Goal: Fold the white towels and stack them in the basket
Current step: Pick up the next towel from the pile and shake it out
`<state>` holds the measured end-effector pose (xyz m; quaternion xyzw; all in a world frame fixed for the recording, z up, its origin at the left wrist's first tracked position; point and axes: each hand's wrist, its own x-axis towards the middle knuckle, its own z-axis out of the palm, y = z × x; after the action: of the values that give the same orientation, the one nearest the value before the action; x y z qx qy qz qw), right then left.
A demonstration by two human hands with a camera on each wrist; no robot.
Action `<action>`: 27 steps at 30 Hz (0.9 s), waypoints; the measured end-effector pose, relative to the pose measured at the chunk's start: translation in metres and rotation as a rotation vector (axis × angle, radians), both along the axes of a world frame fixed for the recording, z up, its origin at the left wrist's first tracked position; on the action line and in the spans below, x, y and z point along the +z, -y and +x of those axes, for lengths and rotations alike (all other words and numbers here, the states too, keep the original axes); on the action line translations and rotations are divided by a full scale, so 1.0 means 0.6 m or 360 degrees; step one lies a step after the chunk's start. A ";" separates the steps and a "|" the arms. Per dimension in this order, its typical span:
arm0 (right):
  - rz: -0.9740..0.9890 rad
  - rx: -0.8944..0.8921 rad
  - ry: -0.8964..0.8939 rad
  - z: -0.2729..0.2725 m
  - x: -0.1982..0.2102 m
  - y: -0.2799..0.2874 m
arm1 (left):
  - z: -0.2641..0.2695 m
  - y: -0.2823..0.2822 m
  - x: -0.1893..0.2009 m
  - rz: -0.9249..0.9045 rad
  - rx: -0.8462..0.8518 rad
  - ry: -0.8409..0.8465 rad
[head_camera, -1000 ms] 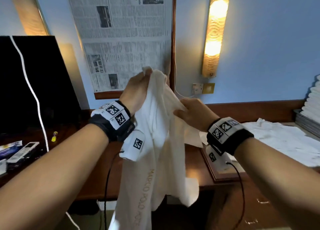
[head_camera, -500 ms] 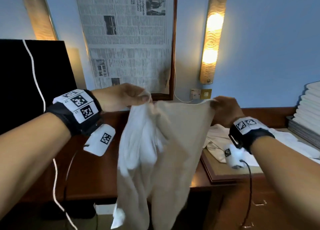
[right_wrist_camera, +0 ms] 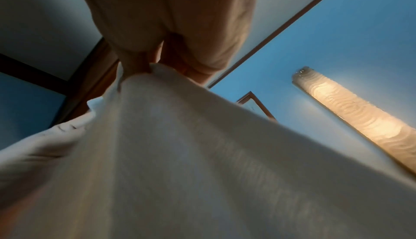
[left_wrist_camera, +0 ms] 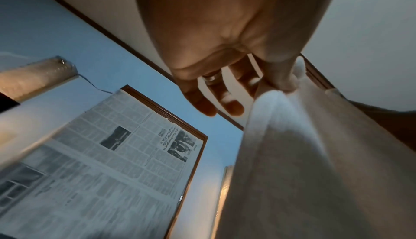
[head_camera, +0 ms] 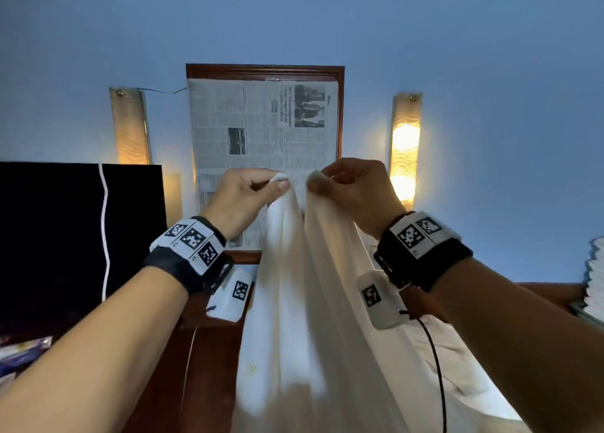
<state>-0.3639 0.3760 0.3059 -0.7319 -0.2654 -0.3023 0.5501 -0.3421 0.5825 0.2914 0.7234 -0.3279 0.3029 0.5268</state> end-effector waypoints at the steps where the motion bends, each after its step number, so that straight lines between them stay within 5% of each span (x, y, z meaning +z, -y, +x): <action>1: 0.0006 0.0037 0.0028 -0.003 0.009 -0.001 | -0.002 0.006 0.007 -0.0077 -0.0018 0.0009; 13: -0.0202 0.0233 0.0470 -0.004 0.078 0.023 | 0.020 0.070 0.063 -0.0348 -0.0517 -0.0027; 22: -0.0112 0.0340 0.0274 0.025 0.064 0.018 | 0.035 0.076 0.062 -0.0387 -0.0492 -0.0137; 27: -0.0042 0.0673 -0.0074 0.031 0.039 0.001 | 0.041 0.063 0.054 -0.0387 -0.0439 -0.0250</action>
<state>-0.3453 0.3752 0.3291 -0.6738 -0.4042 -0.1597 0.5975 -0.3175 0.5450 0.3240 0.6240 -0.3430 0.2079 0.6706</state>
